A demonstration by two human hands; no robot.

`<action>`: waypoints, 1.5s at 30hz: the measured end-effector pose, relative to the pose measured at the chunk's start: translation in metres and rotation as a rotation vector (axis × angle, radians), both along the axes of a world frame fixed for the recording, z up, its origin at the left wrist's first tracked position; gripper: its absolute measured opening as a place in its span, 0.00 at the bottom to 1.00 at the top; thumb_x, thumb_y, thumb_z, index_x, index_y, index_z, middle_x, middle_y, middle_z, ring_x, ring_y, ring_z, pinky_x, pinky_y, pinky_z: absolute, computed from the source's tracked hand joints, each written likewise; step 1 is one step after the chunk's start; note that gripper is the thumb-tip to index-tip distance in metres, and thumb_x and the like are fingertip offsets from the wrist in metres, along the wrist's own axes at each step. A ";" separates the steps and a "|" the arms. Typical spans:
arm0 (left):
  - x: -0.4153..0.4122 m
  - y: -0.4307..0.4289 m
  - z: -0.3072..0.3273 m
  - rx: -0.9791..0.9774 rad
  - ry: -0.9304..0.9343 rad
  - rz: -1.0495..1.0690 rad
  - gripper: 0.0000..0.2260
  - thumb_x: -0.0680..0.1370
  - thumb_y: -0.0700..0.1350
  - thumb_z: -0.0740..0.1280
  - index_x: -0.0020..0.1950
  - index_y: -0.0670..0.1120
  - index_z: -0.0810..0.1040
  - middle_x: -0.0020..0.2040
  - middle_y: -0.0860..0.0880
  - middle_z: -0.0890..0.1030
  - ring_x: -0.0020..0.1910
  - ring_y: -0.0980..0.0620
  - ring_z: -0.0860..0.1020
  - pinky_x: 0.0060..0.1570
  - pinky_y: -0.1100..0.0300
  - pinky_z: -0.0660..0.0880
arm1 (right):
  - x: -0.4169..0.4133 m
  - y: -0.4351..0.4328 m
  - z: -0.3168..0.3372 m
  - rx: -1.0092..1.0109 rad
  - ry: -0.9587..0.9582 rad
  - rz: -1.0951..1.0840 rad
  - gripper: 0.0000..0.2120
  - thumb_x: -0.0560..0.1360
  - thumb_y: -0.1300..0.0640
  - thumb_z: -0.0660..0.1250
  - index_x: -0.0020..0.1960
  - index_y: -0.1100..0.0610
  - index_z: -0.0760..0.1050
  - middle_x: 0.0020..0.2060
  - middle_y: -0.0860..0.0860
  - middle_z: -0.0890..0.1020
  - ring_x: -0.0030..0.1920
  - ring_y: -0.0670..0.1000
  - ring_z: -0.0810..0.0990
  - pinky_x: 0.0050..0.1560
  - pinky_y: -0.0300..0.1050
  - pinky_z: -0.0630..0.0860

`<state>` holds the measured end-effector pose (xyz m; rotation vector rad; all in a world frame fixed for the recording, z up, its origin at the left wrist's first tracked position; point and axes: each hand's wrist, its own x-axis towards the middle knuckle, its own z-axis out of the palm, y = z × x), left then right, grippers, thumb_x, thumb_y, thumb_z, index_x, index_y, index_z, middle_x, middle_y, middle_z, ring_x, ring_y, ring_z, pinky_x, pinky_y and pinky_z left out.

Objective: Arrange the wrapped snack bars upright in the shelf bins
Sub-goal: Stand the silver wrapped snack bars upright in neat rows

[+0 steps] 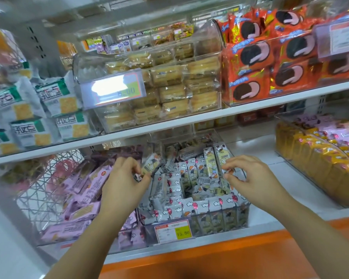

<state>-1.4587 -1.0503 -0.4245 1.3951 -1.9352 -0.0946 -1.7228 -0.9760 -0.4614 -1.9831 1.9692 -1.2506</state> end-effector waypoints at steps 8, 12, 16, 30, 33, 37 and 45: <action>0.000 0.007 0.008 0.136 -0.277 0.057 0.08 0.74 0.57 0.65 0.42 0.54 0.71 0.46 0.54 0.71 0.42 0.50 0.75 0.38 0.58 0.69 | -0.001 0.002 0.000 0.001 0.001 0.007 0.08 0.74 0.57 0.68 0.53 0.50 0.80 0.50 0.42 0.77 0.55 0.42 0.68 0.55 0.34 0.60; -0.016 0.009 0.019 0.033 -0.285 -0.080 0.07 0.75 0.55 0.65 0.48 0.54 0.73 0.51 0.56 0.69 0.44 0.51 0.76 0.44 0.57 0.73 | -0.005 0.001 -0.002 -0.015 -0.024 -0.008 0.08 0.74 0.58 0.68 0.52 0.50 0.80 0.50 0.41 0.77 0.54 0.41 0.69 0.53 0.30 0.59; -0.057 0.000 0.025 0.161 -0.189 -0.291 0.04 0.77 0.51 0.65 0.50 0.55 0.72 0.52 0.55 0.73 0.49 0.54 0.76 0.50 0.58 0.73 | -0.010 0.000 -0.002 -0.020 -0.075 -0.027 0.07 0.74 0.58 0.69 0.51 0.49 0.80 0.49 0.41 0.77 0.54 0.42 0.72 0.54 0.31 0.62; -0.157 -0.055 -0.016 0.573 -0.104 -0.396 0.32 0.77 0.48 0.66 0.76 0.47 0.54 0.74 0.45 0.64 0.65 0.48 0.71 0.52 0.63 0.67 | -0.023 -0.004 -0.006 0.151 -0.256 0.061 0.18 0.73 0.48 0.70 0.62 0.46 0.74 0.58 0.41 0.72 0.58 0.42 0.72 0.57 0.37 0.66; -0.159 -0.056 -0.017 0.565 -0.090 -0.381 0.31 0.77 0.46 0.66 0.76 0.47 0.55 0.71 0.44 0.68 0.52 0.51 0.73 0.45 0.63 0.70 | -0.023 -0.004 -0.005 0.165 -0.257 0.058 0.19 0.72 0.48 0.70 0.62 0.46 0.74 0.59 0.42 0.72 0.59 0.43 0.71 0.56 0.36 0.65; -0.153 -0.054 -0.011 0.548 0.002 -0.349 0.27 0.77 0.48 0.67 0.74 0.47 0.61 0.69 0.44 0.71 0.57 0.48 0.74 0.49 0.61 0.68 | -0.022 -0.002 -0.005 0.157 -0.247 0.045 0.17 0.73 0.49 0.70 0.61 0.45 0.74 0.59 0.41 0.72 0.59 0.43 0.72 0.57 0.36 0.65; -0.110 -0.064 0.013 0.474 0.453 -0.141 0.08 0.75 0.44 0.69 0.50 0.42 0.76 0.46 0.44 0.81 0.39 0.49 0.80 0.36 0.62 0.76 | -0.022 -0.001 -0.005 0.138 -0.243 0.026 0.14 0.73 0.50 0.69 0.59 0.45 0.75 0.57 0.41 0.73 0.58 0.42 0.72 0.58 0.37 0.67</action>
